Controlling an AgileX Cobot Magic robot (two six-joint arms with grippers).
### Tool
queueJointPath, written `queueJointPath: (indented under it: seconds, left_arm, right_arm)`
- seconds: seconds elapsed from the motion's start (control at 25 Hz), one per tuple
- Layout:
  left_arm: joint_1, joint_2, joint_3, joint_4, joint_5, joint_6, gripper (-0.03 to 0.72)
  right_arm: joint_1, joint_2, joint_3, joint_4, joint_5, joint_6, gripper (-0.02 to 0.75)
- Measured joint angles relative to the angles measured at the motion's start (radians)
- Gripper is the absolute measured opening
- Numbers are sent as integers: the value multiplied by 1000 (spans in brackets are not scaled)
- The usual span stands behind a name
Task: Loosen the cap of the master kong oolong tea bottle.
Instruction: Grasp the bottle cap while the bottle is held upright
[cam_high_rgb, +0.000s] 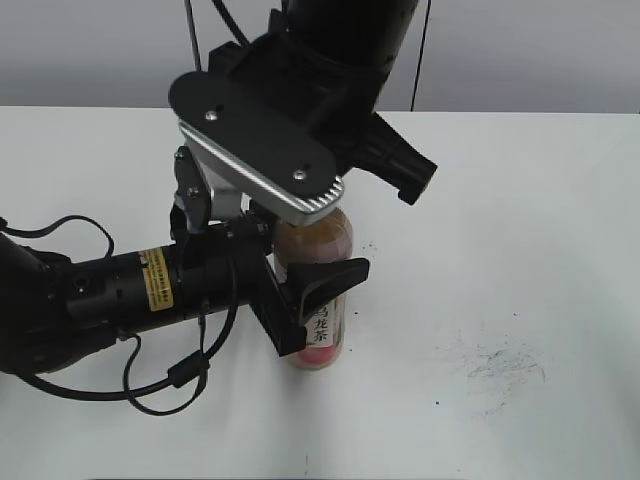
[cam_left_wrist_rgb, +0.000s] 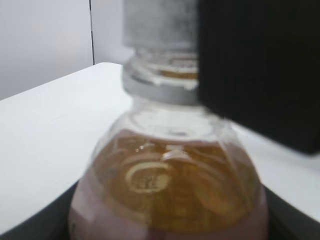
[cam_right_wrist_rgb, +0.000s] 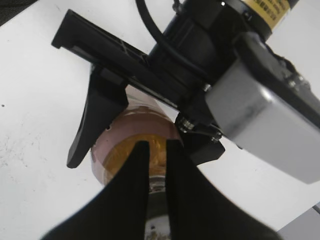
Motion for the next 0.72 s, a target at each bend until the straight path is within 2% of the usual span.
queueJointPath:
  seconds: [0.04,0.12,0.32,0.4,0.6,0.72]
  left_arm:
    - [0,0,0,0,1,-1,445]
    - [0,0,0,-1,2,-1,445]
    - [0,0,0,0,2,-1,445]
    - [0,0,0,1,2,0,445]
    - [0,0,0,7,0,4,445]
    - [0,0,0,8,0,5,445]
  right_arm:
    - [2,-1,0,0,0,-9,71]
    - [2,-1,0,0,1,-13,31]
    - [3,-1,0,12,1,64,31]
    - [2,-1,0,27,1,131,82]
    - [1,-1,0,47,0,326,312]
    - [1,-1,-1,71,0,429,351]
